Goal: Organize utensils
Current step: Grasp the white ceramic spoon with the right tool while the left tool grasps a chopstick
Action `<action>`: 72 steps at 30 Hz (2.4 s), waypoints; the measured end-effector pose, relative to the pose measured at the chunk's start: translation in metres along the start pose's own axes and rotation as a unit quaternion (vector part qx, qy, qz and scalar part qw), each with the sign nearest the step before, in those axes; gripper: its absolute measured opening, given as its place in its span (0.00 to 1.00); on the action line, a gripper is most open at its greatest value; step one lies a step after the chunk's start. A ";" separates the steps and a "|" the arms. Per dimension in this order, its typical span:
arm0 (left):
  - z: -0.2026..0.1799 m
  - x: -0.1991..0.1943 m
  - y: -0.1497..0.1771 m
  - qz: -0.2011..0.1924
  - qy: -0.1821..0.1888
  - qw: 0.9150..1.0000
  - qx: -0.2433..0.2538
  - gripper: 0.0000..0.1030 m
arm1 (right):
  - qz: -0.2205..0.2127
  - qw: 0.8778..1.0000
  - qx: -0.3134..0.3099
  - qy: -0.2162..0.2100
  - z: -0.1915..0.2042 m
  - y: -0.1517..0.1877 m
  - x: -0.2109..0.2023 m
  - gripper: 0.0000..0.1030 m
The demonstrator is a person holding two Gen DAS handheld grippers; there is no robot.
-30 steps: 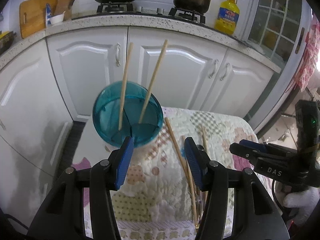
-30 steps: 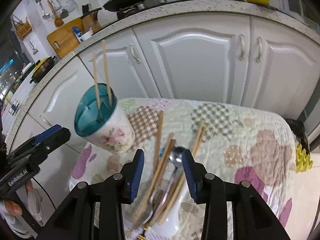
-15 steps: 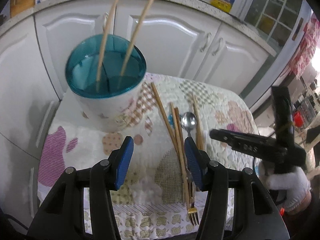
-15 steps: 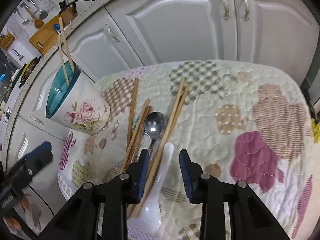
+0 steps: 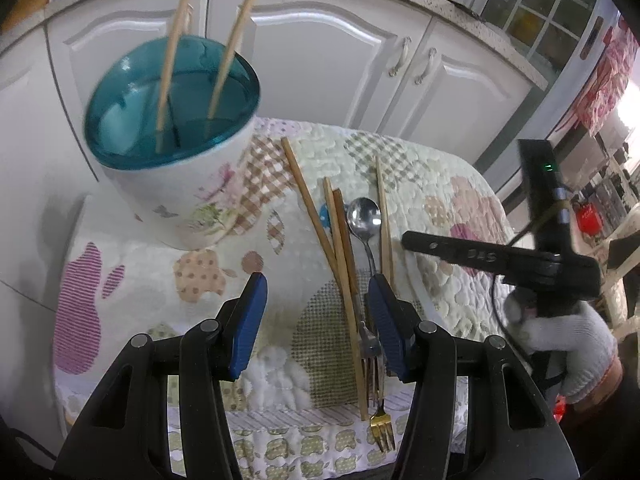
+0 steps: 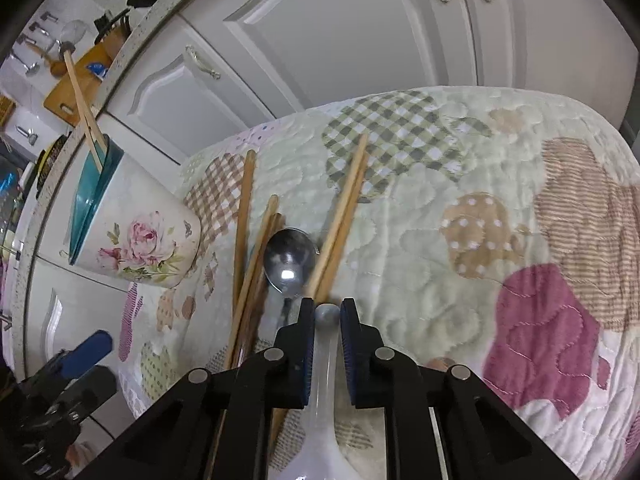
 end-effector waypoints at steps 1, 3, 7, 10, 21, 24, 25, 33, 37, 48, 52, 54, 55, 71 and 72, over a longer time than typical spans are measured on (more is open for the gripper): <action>-0.001 0.003 0.001 0.004 0.001 1.000 0.000 0.51 | -0.002 1.000 0.004 -0.001 -0.005 0.001 -0.003 0.12; -0.004 0.010 0.004 0.012 0.005 1.000 0.000 0.51 | -0.005 1.000 0.015 -0.001 -0.012 0.001 -0.008 0.12; -0.009 0.020 0.006 0.024 0.008 1.000 0.007 0.51 | -0.014 1.000 0.004 0.019 -0.021 0.000 -0.016 0.11; -0.011 0.027 0.009 0.034 0.014 0.999 0.007 0.51 | -0.022 0.999 0.002 0.040 -0.029 -0.003 -0.020 0.05; -0.014 0.068 0.018 0.084 0.022 0.996 -0.001 0.21 | -0.011 0.998 0.028 0.048 -0.049 0.007 -0.026 0.28; -0.015 0.074 0.020 0.088 0.044 0.995 -0.008 0.13 | 0.001 0.999 0.023 0.041 -0.044 0.014 -0.019 0.28; -0.016 0.073 0.020 0.087 0.043 0.995 -0.006 0.12 | 0.003 0.999 0.018 0.041 -0.041 0.015 -0.016 0.28; -0.001 0.044 0.030 0.086 0.039 0.996 -0.006 0.04 | -0.005 1.000 -0.006 0.030 -0.028 0.015 -0.010 0.11; 0.005 0.028 0.042 0.094 0.049 0.994 0.003 0.04 | -0.001 1.000 -0.015 0.019 -0.027 0.021 -0.019 0.11; 0.018 0.023 0.042 0.096 0.007 0.995 0.025 0.18 | 0.034 0.998 -0.046 0.000 -0.015 0.045 -0.021 0.11; 0.016 0.036 0.020 0.076 -0.011 0.997 0.030 0.25 | 0.046 0.998 -0.048 0.010 -0.015 0.046 -0.016 0.11; 0.013 0.045 0.011 0.071 -0.021 0.996 0.039 0.25 | 0.047 0.998 -0.051 0.013 -0.016 0.045 -0.015 0.11; 0.011 0.048 0.008 0.071 -0.025 0.996 0.043 0.25 | 0.047 0.997 -0.052 0.014 -0.016 0.045 -0.015 0.11; 0.006 0.026 -0.014 0.048 0.020 0.998 0.041 0.05 | 0.006 0.998 -0.068 0.004 -0.004 0.032 -0.033 0.11; 0.007 0.019 -0.016 0.041 0.027 0.998 0.038 0.05 | 0.000 0.998 -0.070 0.003 -0.002 0.030 -0.038 0.11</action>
Point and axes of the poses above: each gripper's, at about its wrist camera, not at the fingertips, and x roughly the way its jaws point, z to its left, y to its underside, the point moved 8 cm from there along x, roughly the way its jaws point, and after that the axes turned 7 degrees about y, right-handed, at the moved point
